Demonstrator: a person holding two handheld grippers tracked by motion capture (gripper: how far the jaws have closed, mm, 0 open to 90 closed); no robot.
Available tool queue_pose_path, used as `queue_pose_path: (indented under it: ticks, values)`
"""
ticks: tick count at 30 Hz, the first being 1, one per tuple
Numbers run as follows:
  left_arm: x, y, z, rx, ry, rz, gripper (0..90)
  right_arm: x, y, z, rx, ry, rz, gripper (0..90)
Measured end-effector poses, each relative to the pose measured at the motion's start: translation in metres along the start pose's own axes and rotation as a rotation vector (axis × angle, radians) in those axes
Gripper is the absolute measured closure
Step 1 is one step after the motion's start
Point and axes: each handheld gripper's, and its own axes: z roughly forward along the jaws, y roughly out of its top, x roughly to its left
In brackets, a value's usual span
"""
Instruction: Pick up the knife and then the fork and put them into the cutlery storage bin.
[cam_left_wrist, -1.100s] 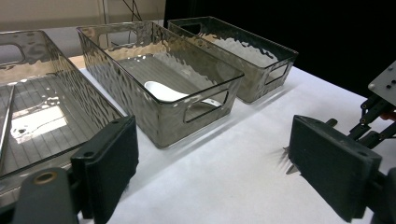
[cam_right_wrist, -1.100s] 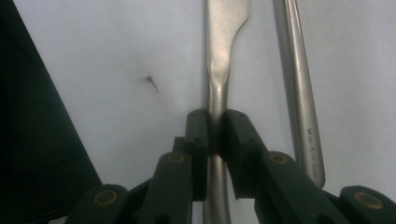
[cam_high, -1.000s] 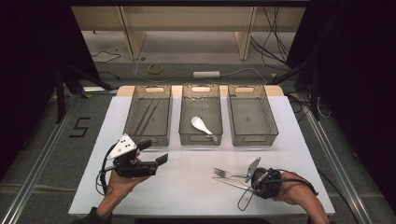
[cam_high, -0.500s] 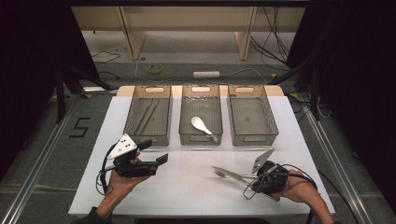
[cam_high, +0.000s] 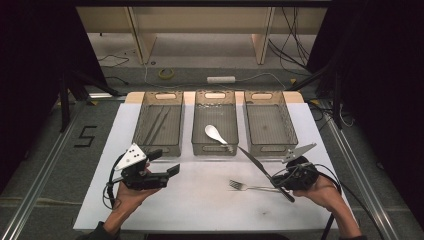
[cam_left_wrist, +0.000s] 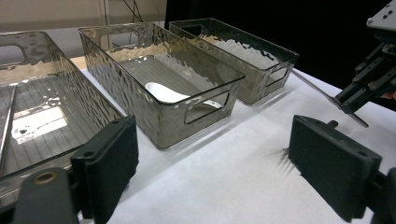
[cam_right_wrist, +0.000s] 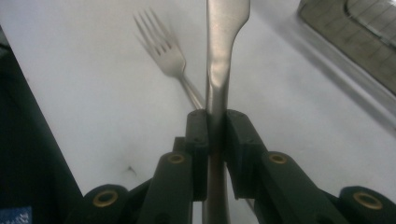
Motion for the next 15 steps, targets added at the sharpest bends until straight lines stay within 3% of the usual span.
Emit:
queue_pose_path:
  ticks: [8,15]
  values:
    - [0.000,0.000,0.000,-0.004,0.002,0.000,15.8,-0.015,0.011,-0.012,-0.095,0.028,0.052,80.8]
    - [0.001,0.000,-0.001,-0.010,0.001,-0.006,15.8,-0.030,0.034,-0.021,-0.155,0.014,0.089,80.7]
